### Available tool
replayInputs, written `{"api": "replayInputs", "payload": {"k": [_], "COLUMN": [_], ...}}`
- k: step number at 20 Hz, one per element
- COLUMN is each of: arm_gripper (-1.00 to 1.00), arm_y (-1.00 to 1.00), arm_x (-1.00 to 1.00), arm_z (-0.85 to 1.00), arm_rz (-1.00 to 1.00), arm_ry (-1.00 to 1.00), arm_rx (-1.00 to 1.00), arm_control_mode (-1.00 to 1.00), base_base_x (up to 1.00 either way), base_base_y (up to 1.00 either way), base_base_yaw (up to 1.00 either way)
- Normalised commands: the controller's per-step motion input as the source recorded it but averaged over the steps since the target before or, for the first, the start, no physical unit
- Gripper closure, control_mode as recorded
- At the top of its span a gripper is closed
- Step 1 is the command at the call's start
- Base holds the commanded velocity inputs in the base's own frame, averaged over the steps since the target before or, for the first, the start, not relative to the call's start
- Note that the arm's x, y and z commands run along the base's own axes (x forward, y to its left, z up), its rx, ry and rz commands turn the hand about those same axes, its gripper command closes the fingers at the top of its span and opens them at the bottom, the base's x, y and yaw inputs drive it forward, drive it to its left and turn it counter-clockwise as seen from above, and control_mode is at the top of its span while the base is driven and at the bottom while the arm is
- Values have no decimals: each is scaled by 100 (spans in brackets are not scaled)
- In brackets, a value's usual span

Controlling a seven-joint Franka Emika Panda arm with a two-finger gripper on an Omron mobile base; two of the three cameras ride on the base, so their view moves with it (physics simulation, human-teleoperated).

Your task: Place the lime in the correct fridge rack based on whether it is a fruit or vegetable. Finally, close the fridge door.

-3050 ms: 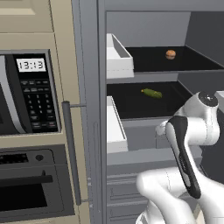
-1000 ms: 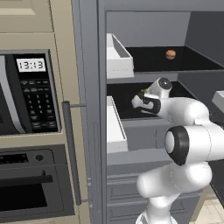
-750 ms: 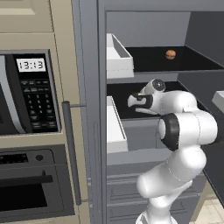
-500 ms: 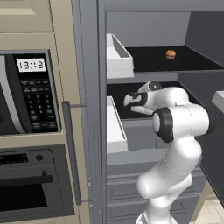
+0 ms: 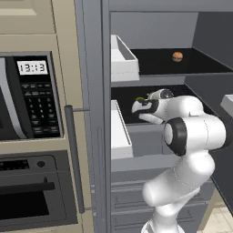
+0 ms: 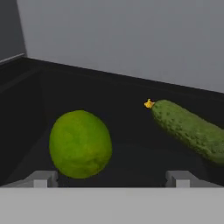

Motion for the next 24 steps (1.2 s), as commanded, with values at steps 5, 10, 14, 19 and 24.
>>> {"api": "replayInputs", "payload": {"k": [5, 10, 14, 19, 24], "arm_gripper": [-100, -100, -100, -100, -100], "arm_y": [2, 2, 25, 39, -5], "arm_x": [-44, -87, -100, -85, -55], "arm_z": [92, 53, 18, 38, 87], "arm_rz": [-7, -12, -17, -16, -4], "arm_ry": [0, 2, 7, 16, 28], "arm_rx": [0, 2, 4, 12, 20], "arm_control_mode": [-100, -100, -100, -100, -100], "base_base_x": [0, 0, 0, 0, 0], "base_base_y": [0, 0, 0, 0, 0], "base_base_yaw": [0, 0, 0, 0, 0]}}
